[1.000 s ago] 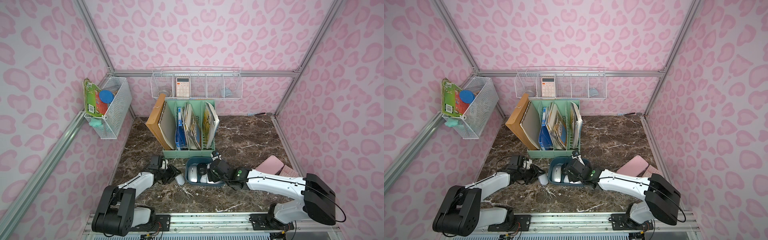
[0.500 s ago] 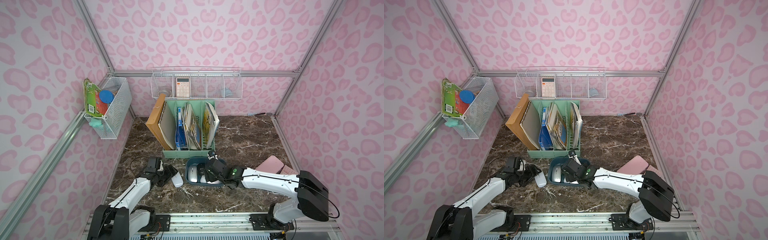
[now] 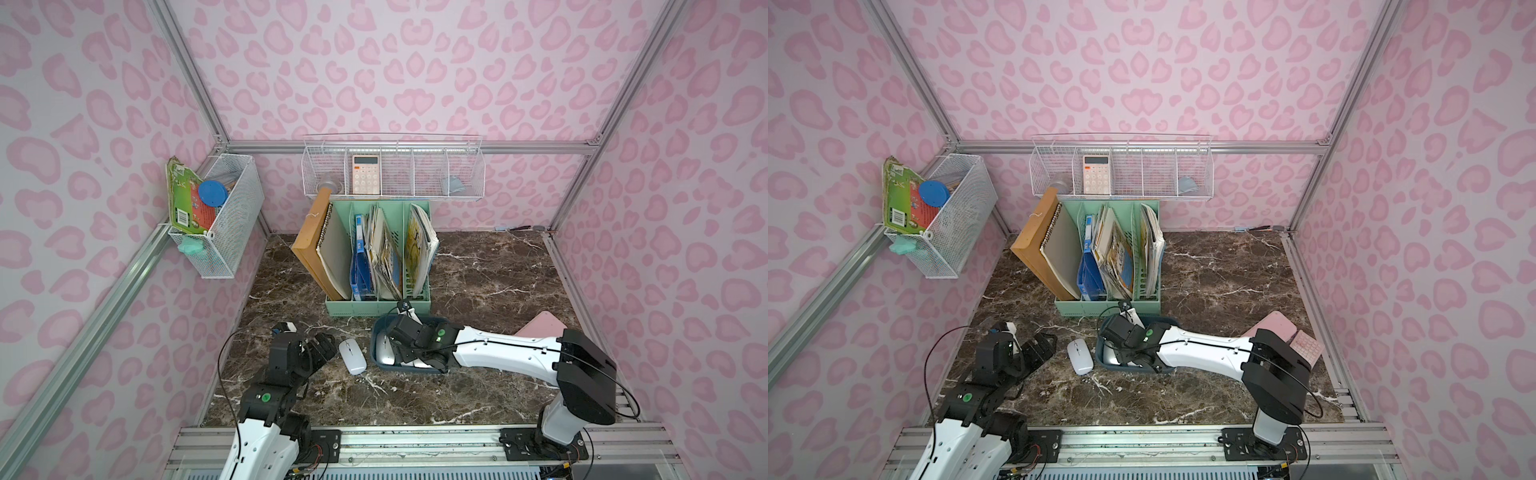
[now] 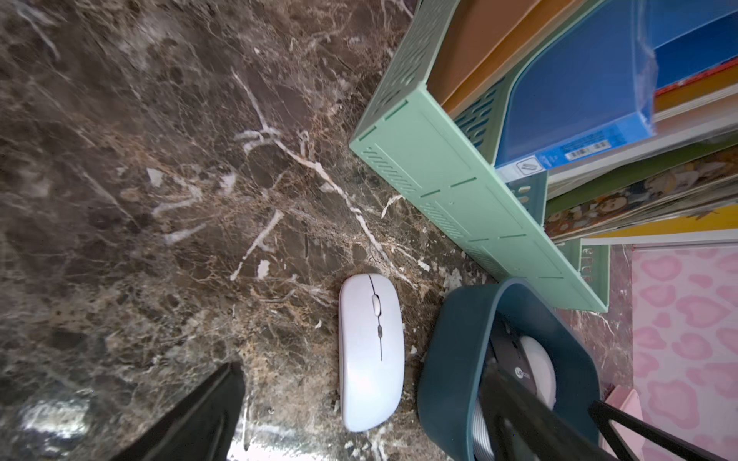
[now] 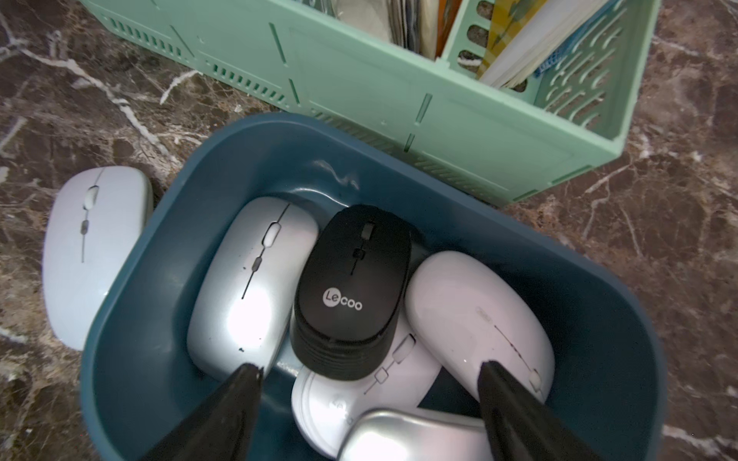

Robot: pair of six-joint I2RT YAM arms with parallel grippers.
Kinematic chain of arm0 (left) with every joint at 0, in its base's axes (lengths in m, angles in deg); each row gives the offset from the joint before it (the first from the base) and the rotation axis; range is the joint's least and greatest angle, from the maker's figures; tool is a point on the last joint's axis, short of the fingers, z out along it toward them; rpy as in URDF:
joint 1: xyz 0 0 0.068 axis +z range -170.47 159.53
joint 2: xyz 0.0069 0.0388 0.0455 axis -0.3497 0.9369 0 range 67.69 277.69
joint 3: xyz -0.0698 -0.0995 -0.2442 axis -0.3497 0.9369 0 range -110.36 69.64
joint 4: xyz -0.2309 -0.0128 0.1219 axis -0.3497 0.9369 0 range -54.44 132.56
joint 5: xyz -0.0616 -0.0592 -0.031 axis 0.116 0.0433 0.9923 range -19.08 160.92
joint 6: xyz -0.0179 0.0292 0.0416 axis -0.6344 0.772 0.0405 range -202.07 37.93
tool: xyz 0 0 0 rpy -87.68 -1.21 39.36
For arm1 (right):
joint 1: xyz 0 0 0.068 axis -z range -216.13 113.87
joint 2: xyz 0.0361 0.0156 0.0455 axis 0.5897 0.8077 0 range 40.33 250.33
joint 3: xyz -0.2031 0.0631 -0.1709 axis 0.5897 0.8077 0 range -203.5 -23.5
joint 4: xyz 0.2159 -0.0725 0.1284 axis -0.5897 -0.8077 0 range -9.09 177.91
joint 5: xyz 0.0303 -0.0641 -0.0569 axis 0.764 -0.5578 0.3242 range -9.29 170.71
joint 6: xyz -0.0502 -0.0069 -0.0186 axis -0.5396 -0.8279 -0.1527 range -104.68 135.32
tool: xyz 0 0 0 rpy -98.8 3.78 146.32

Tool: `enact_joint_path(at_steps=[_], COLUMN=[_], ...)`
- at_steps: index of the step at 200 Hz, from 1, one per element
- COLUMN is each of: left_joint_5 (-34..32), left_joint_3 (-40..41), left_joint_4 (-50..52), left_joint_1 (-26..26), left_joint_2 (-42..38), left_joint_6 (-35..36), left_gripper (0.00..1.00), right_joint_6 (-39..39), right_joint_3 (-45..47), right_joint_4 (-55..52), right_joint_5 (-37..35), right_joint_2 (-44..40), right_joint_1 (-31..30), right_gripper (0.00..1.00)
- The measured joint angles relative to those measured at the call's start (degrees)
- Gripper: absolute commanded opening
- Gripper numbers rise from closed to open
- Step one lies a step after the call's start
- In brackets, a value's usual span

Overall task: Take out the mouse from the storage box
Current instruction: Pick up the mouse from the storage box.

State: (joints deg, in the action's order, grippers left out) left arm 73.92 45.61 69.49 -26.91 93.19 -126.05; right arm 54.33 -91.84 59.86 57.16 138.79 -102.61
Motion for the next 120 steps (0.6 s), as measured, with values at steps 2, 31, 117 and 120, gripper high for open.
enact_joint_path(at_steps=[2,31,117,120], left_joint_5=[-0.13,-0.87,-0.17,-0.17], left_joint_3=[0.15,2.16,2.60,2.60], left_joint_4=[0.07,1.05,1.16,1.22], left_joint_1=[0.00,0.00,-0.07,-0.07], left_joint_2=[-0.42,-5.68,-7.65,-7.72], left_joint_6=[0.07,0.90,1.97,1.97], left_gripper=[0.98,0.99,0.99,0.99], right_joint_6=[0.07,1.22,3.85,3.87], right_joint_3=[-0.33,-2.89,-6.84,-6.84], right_joint_4=[-0.28,-2.73,-5.77,-5.86], right_joint_5=[-0.04,0.11,2.08,2.23], right_joint_2=[0.37,3.58,10.12,10.16], right_joint_1=[-0.02,-0.20,0.63,0.74], right_gripper=[0.88,0.89,0.77,0.76])
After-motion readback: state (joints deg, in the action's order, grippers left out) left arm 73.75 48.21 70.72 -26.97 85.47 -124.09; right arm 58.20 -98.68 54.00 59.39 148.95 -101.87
